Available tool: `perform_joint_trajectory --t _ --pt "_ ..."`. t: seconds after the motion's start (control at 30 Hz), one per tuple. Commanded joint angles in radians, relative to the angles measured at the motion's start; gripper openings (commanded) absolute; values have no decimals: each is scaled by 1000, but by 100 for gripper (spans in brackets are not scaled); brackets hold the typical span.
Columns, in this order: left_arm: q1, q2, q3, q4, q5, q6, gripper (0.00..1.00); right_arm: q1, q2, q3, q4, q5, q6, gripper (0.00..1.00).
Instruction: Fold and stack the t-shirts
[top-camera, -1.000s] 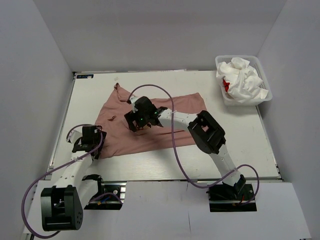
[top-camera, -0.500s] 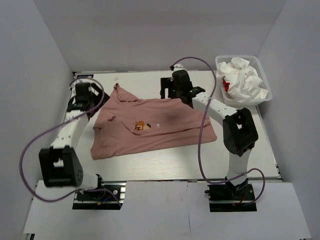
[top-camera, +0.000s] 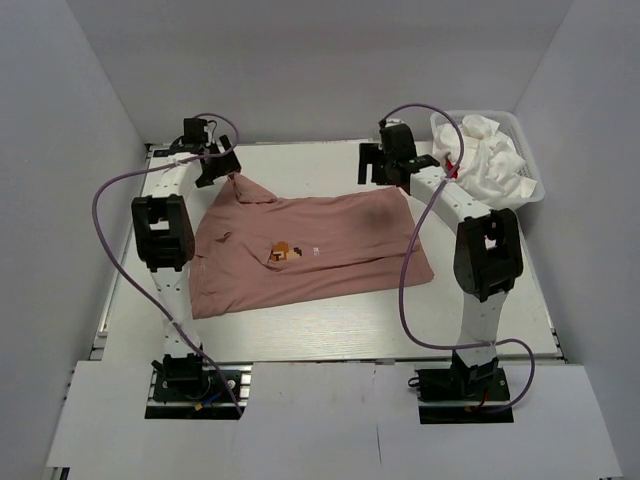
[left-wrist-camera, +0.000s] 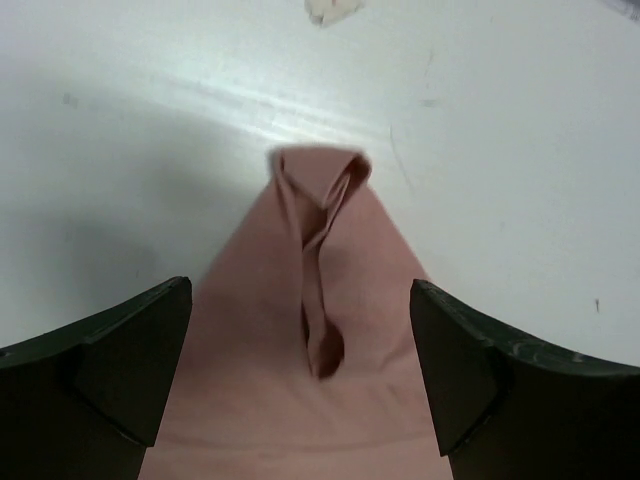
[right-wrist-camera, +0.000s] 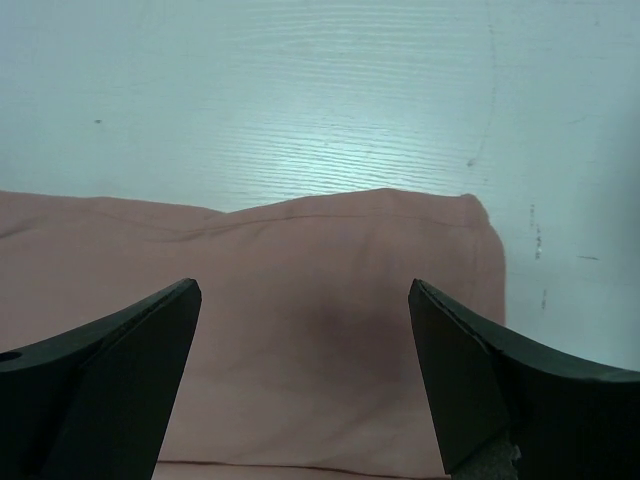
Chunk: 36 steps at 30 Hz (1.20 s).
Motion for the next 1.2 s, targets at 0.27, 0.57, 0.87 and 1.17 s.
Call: perform_joint_trajectory --t 0.27,0.57,0.87,1.17 --pt "-42 189 276 -64 -16 190 100 -109 160 140 -71 38 -5 90" --pt "-51 211 304 11 -25 141 36 -146 361 366 -78 -54 47 90" --pt "-51 211 313 56 -91 141 64 -146 456 438 -21 -46 1 90" --pt "-51 289 370 105 -63 132 25 -148 459 404 18 -47 -11 90"
